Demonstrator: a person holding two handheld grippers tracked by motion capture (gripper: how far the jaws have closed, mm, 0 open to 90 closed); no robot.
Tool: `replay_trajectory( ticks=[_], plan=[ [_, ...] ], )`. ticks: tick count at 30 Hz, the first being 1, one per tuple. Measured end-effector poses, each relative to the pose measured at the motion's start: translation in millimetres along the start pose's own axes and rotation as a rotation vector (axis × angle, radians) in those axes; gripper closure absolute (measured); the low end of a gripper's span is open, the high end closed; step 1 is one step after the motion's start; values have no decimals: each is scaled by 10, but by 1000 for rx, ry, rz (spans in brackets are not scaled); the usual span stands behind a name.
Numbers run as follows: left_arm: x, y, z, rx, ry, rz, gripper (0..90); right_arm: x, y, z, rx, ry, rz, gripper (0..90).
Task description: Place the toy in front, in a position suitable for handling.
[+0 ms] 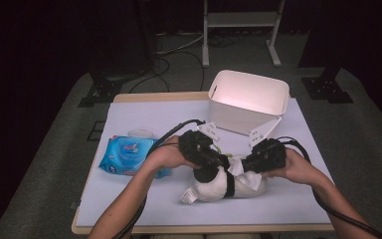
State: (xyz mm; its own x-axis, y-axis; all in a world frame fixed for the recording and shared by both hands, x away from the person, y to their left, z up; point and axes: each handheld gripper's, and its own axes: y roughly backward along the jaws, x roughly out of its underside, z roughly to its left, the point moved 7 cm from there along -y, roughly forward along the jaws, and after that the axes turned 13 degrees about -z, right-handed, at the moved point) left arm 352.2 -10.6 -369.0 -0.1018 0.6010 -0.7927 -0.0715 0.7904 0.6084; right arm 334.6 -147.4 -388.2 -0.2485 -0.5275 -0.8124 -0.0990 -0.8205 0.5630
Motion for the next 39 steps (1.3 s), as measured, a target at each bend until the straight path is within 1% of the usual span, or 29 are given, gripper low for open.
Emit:
replay_trajectory(
  ticks=[1, 5, 7, 13, 18, 20, 21, 22, 23, 24, 25, 26, 27, 28, 29, 31, 32, 36, 39],
  plan=[
    [-4, -1, -4, 4, -8, 1, 760, -1, 1, 9, 3, 4, 4, 836],
    [-38, 2, 1, -7, -28, -5, 785, -21, 13, 21, 16, 23, 15, 836],
    [-56, 5, 8, -10, -24, -14, 790, -38, 28, 20, 19, 23, 8, 836],
    [-141, 11, 40, -19, -42, -30, 799, -74, 45, 0, 23, 23, -11, 836],
    [-228, 27, 64, -28, -60, -42, 801, -103, 77, -14, 37, 27, -22, 837],
    [-268, 51, 76, -34, -63, -60, 810, -108, 89, -17, 41, 22, -28, 836],
    [-309, 80, 76, -24, -64, -93, 851, -111, 92, -18, 44, 18, -29, 836],
    [-365, 125, 80, -26, -61, -133, 900, -107, 92, -27, 44, 25, -26, 836],
    [-397, 152, 75, -37, -68, -140, 900, -111, 90, -27, 43, 20, -31, 837],
    [-383, 142, 53, -26, -77, -103, 854, -119, 85, -29, 36, 20, -38, 837],
    [-350, 111, 36, -26, -88, -68, 836, -128, 71, -26, 30, 15, -40, 838],
    [-302, 73, 13, -10, -78, -43, 818, -125, 50, -36, 38, 24, -24, 837],
    [-244, 40, 3, -1, -72, -23, 784, -119, 27, -45, 42, 21, -11, 839],
    [-189, 15, 11, -8, -68, -6, 781, -111, 1, -52, 42, 19, -1, 843],
    [-145, -3, 14, -5, -61, 0, 781, -102, -24, -41, 42, 13, 9, 845],
    [-107, -17, 28, 6, -43, -12, 781, -95, -38, -32, 23, 18, 13, 845],
    [-103, -17, 25, 9, -37, -15, 781, -90, -42, -27, 22, 23, 17, 845],
    [-99, -21, 29, 17, -35, -3, 783, -96, -39, -27, 21, 22, 24, 847],
    [-81, -28, 26, 17, -23, -2, 787, -110, -36, -27, 24, 27, 19, 852]
  ],
)
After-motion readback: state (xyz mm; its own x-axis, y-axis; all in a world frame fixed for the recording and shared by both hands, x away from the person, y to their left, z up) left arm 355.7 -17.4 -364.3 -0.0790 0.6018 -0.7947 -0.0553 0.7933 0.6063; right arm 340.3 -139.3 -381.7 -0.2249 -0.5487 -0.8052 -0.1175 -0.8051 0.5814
